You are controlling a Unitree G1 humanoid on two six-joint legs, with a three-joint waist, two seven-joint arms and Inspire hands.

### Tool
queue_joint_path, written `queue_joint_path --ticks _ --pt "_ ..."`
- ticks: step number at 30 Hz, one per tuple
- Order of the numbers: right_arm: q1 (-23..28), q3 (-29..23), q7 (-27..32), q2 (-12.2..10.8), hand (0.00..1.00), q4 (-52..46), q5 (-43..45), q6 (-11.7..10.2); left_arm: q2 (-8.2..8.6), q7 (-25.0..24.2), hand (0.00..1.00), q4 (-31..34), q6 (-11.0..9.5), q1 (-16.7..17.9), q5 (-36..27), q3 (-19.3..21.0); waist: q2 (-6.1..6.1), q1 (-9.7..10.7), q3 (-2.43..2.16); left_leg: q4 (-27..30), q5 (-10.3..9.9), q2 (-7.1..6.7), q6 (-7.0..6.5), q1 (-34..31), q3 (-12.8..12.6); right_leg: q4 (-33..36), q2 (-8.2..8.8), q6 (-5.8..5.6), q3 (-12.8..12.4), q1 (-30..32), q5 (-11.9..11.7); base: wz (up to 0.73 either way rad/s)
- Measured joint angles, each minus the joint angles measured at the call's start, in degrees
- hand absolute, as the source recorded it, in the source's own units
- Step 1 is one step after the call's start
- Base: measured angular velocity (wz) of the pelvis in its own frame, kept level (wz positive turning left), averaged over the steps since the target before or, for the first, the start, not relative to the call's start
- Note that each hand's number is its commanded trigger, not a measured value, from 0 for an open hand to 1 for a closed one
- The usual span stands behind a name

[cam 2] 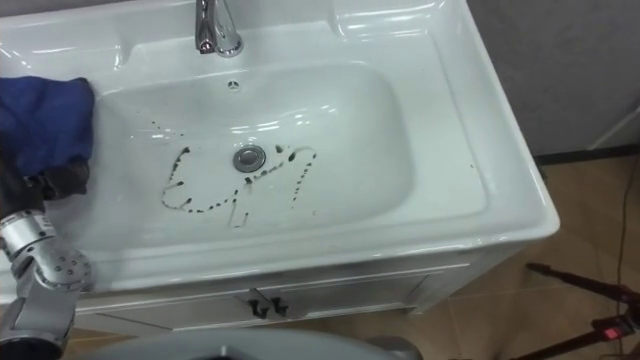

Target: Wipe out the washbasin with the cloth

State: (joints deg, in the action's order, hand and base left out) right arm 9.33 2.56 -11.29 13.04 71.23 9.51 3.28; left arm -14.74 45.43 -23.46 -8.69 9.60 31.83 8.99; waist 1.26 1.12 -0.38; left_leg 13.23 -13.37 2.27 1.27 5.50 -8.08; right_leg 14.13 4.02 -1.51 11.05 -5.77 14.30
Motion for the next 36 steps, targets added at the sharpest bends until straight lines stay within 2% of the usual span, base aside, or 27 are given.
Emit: queue_joint_path --ticks 7,10,17,18,19,29,33,36 --pt "-0.1 0.0 -0.1 0.0 0.00 -0.2 -0.3 0.7 0.02 -1.0 0.00 -0.7 0.1 1.3 -2.0 0.2 -0.07 0.0 0.00 0.0 0.0 -0.02 0.00 0.2 0.0 0.1 0.02 -0.01 0.0 -0.1 0.0 0.00" --pt "-0.2 0.0 0.1 0.2 0.00 -0.2 -0.6 1.9 0.02 -1.0 0.00 -2.8 1.2 1.6 -3.1 0.2 0.37 -0.1 -0.21 0.0 0.0 -0.02 0.00 0.3 0.0 0.2 0.02 0.00 0.0 -0.2 0.0 0.00" --pt "-0.3 0.0 -0.2 0.3 0.00 0.0 -2.3 3.1 0.07 -2.0 0.00 -6.3 2.0 1.5 -5.4 0.9 0.11 -0.2 -0.13 -0.1 0.1 -0.01 0.11 1.0 0.2 0.5 0.07 0.01 -0.3 -0.4 0.1 0.00" --pt "-0.3 0.0 -0.2 0.3 0.00 0.1 -2.3 3.1 0.06 -2.1 0.73 -6.7 1.9 1.3 -5.4 1.0 0.13 -0.1 -0.12 -0.1 0.1 -0.02 0.11 1.2 0.3 0.5 0.07 0.01 -0.2 -0.6 0.1 0.00" --pt "-0.1 -0.1 -0.3 0.4 0.00 0.1 -2.2 3.2 0.06 -2.4 1.00 -7.5 1.9 1.0 -5.4 1.2 0.21 0.1 -0.09 -0.1 0.1 -0.03 0.11 1.5 0.4 0.4 0.07 0.01 -0.2 -0.9 0.1 0.00" --pt "1.1 -3.9 -1.5 0.5 0.00 -0.9 0.0 4.6 -0.16 -6.6 1.00 -9.1 1.2 0.9 -7.4 2.2 0.21 0.1 -0.17 -1.3 0.3 -0.02 0.38 2.0 0.3 0.5 -0.01 0.10 0.0 -1.1 0.1 0.00" --pt "1.4 -4.0 -1.6 0.6 0.00 -2.6 0.0 6.1 -0.14 -6.9 1.00 -9.5 1.5 0.0 -7.4 2.7 0.01 0.1 -0.49 -1.2 0.4 -0.01 0.43 2.2 0.2 0.5 -0.01 0.14 0.0 -1.2 0.1 -0.01" --pt "1.3 -4.9 -1.8 0.6 0.00 -2.7 0.1 6.3 -0.35 -7.7 1.00 -11.0 2.4 -1.6 -7.2 5.6 0.18 0.1 -0.71 -1.2 0.4 -0.02 0.42 2.4 0.1 0.5 0.00 0.15 -0.1 -1.6 0.1 -0.02"
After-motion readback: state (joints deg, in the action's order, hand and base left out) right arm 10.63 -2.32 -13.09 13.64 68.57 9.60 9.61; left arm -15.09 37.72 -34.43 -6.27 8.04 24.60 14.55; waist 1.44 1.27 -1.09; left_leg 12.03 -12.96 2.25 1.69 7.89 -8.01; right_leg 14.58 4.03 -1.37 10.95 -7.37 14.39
